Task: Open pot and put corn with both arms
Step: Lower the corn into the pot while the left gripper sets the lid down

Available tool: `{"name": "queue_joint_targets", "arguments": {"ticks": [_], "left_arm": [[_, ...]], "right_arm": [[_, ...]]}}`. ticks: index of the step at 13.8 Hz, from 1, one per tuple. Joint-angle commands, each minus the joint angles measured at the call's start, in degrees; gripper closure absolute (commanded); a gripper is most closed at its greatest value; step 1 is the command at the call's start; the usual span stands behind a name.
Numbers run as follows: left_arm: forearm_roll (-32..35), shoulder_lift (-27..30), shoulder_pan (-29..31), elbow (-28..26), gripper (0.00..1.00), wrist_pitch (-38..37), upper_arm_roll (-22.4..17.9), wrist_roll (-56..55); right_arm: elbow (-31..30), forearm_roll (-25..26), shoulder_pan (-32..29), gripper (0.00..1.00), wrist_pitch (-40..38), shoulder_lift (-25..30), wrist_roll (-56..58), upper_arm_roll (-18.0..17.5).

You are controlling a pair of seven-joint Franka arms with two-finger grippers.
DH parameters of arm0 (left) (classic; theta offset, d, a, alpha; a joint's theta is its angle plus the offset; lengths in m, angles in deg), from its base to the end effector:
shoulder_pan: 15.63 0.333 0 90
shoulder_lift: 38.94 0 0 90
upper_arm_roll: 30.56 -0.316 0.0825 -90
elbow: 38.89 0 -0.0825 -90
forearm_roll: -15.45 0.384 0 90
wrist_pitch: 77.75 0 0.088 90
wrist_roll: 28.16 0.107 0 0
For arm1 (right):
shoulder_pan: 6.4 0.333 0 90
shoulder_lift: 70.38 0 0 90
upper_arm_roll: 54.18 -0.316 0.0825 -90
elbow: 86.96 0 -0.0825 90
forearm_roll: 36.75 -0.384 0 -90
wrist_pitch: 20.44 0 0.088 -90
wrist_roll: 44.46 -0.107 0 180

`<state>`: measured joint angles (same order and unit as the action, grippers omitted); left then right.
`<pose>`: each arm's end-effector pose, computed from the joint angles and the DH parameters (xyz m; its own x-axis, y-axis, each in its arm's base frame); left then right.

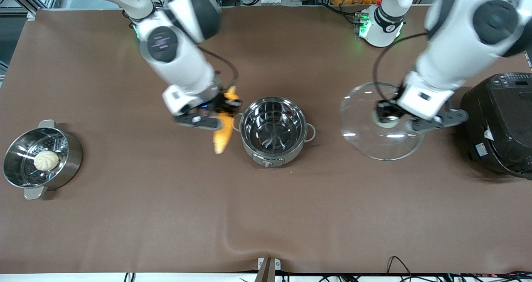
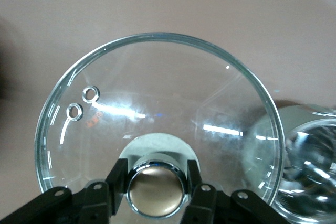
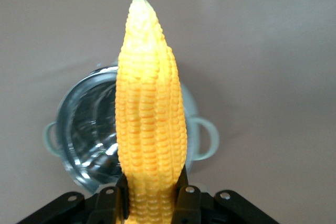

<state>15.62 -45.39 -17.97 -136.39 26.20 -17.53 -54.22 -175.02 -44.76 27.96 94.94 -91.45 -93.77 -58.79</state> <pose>0.5777 -0.1528 0.5199 0.9825 0.1861 -0.0073 0.1862 -0.9823 0.0214 0.5277 0.4282 0.4550 0.9710 -0.2330 -0.0536 -0.2390 -0.9535 -0.1835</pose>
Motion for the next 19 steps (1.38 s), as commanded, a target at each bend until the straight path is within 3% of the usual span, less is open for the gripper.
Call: {"name": "queue_joint_targets", "arguments": {"ticks": [1, 5, 6, 10, 14, 19], "left_arm": [[-1.5, 3.5, 3.9, -10.8, 1.0, 9.2, 0.9, 7.9], [-0.7, 5.0, 8.8, -22.7, 1.0, 22.0, 0.8, 14.4], [-0.7, 4.3, 9.2, -24.6, 1.0, 25.3, 0.8, 14.5], [-0.2, 2.2, 9.1, -33.3, 1.0, 36.9, 0.8, 14.5], [1.7, -4.4, 9.5, -38.4, 1.0, 46.0, 0.6, 14.5], [2.4, -6.2, 10.5, -40.0, 1.0, 46.2, 0.7, 14.5]], "right_arm": [[4.0, 4.0, 6.0, 0.85, 5.3, -7.6, -9.2, 0.8], [4.0, 7.5, 8.7, 0.77, 8.6, -10.9, -15.0, 0.8], [4.0, 7.5, 8.7, 0.67, 8.6, -11.0, -15.0, 0.8], [4.0, 7.7, 8.6, 0.0, 8.7, -13.6, -17.0, 0.8], [4.0, 7.5, 6.6, 0.0, 4.9, -9.7, -15.6, 1.1], [3.4, 4.7, -8.0, 0.0, -9.7, -1.3, 0.2, 0.8]]}}
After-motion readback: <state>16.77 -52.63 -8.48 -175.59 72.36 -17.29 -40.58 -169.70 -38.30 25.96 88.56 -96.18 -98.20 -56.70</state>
